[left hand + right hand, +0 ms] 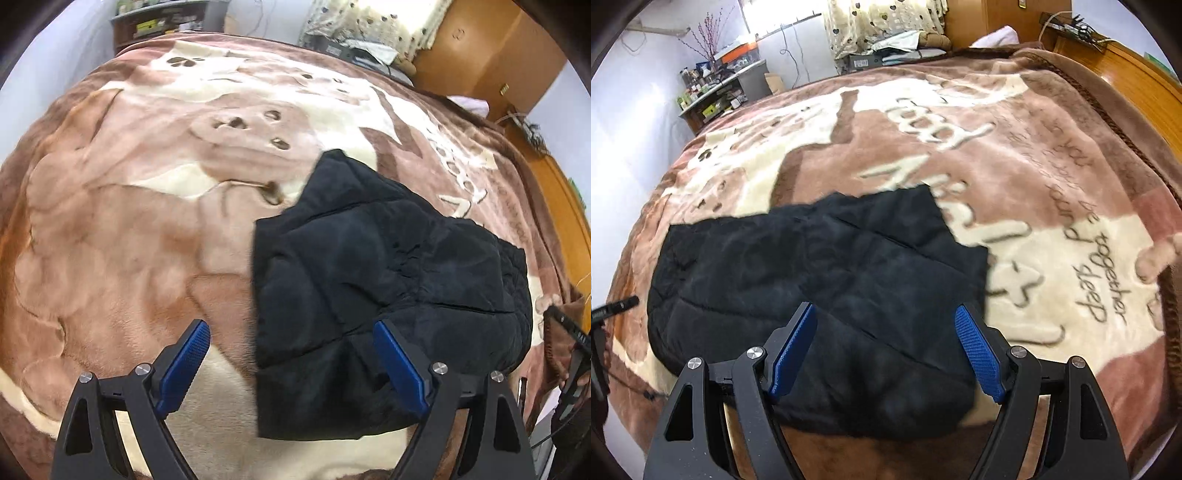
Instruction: Fold large clothes
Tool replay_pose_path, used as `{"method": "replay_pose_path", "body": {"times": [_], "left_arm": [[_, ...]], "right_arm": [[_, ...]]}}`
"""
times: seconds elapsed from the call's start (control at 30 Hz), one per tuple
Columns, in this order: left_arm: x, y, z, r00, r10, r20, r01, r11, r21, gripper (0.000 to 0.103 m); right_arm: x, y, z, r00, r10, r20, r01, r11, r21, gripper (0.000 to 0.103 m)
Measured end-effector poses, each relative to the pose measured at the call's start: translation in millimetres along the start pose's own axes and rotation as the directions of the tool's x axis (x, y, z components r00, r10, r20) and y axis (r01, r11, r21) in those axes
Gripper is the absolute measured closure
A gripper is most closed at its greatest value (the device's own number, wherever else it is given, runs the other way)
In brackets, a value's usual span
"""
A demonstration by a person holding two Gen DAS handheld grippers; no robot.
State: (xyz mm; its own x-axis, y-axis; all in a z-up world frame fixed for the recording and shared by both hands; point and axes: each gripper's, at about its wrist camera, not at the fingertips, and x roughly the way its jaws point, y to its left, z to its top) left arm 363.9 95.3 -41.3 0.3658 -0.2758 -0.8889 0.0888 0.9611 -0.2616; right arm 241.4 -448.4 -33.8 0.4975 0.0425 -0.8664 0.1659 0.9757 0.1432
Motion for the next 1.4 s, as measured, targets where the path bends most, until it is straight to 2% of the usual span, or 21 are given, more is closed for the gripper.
{"method": "replay_pose_path", "body": {"times": [0.1, 0.2, 0.4, 0.53, 0.67, 0.73, 0.8, 0.93, 1.07, 1.2, 1.3, 1.4], "left_arm": [[5, 9, -7, 1.000, -0.002, -0.014, 0.002, 1.000, 0.003, 0.013], [13, 9, -13, 0.999, -0.013, -0.031, 0.014, 1.000, 0.025, 0.013], [27, 12, -24, 0.994, -0.094, -0.048, 0.094, 0.995, 0.010, 0.012], [35, 13, -26, 0.995, -0.083, -0.057, 0.084, 0.996, 0.021, 0.010], [41, 17, -27, 0.991, -0.116, -0.065, 0.116, 0.993, 0.001, 0.005], [45, 18, -27, 0.993, -0.100, -0.061, 0.100, 0.995, -0.005, 0.003], [50, 14, -27, 0.993, -0.092, -0.068, 0.094, 0.995, 0.026, 0.001], [61, 12, -28, 0.982, -0.168, -0.089, 0.170, 0.985, 0.011, 0.001], [81, 17, -26, 0.974, -0.189, -0.121, 0.186, 0.982, -0.038, 0.000], [89, 10, -23, 0.976, -0.179, -0.125, 0.181, 0.984, 0.001, 0.000], [99, 7, -23, 0.972, -0.184, -0.147, 0.188, 0.982, 0.014, 0.000], [110, 10, -24, 0.964, -0.211, -0.164, 0.212, 0.977, -0.009, 0.000]], "right_arm": [[-3, -22, -10, 1.000, -0.028, -0.002, 0.028, 1.000, -0.001, 0.026], [0, -39, -19, 1.000, -0.010, -0.017, 0.011, 0.999, 0.041, 0.026], [11, -56, -33, 0.996, 0.074, -0.043, -0.069, 0.993, 0.095, 0.026], [19, -60, -38, 0.996, 0.070, -0.059, -0.063, 0.992, 0.105, 0.026], [25, -66, -41, 0.989, 0.135, -0.063, -0.125, 0.982, 0.139, 0.026], [26, -69, -41, 0.989, 0.142, -0.049, -0.133, 0.979, 0.152, 0.026], [29, -69, -42, 0.987, 0.156, -0.050, -0.147, 0.979, 0.144, 0.026], [42, -71, -44, 0.972, 0.229, -0.053, -0.218, 0.963, 0.159, 0.026], [60, -77, -43, 0.959, 0.276, -0.063, -0.259, 0.946, 0.194, 0.025], [73, -78, -40, 0.951, 0.297, -0.083, -0.279, 0.943, 0.182, 0.022], [84, -79, -37, 0.951, 0.289, -0.108, -0.268, 0.947, 0.180, 0.004], [99, -80, -37, 0.935, 0.328, -0.137, -0.300, 0.935, 0.191, 0.003]]}}
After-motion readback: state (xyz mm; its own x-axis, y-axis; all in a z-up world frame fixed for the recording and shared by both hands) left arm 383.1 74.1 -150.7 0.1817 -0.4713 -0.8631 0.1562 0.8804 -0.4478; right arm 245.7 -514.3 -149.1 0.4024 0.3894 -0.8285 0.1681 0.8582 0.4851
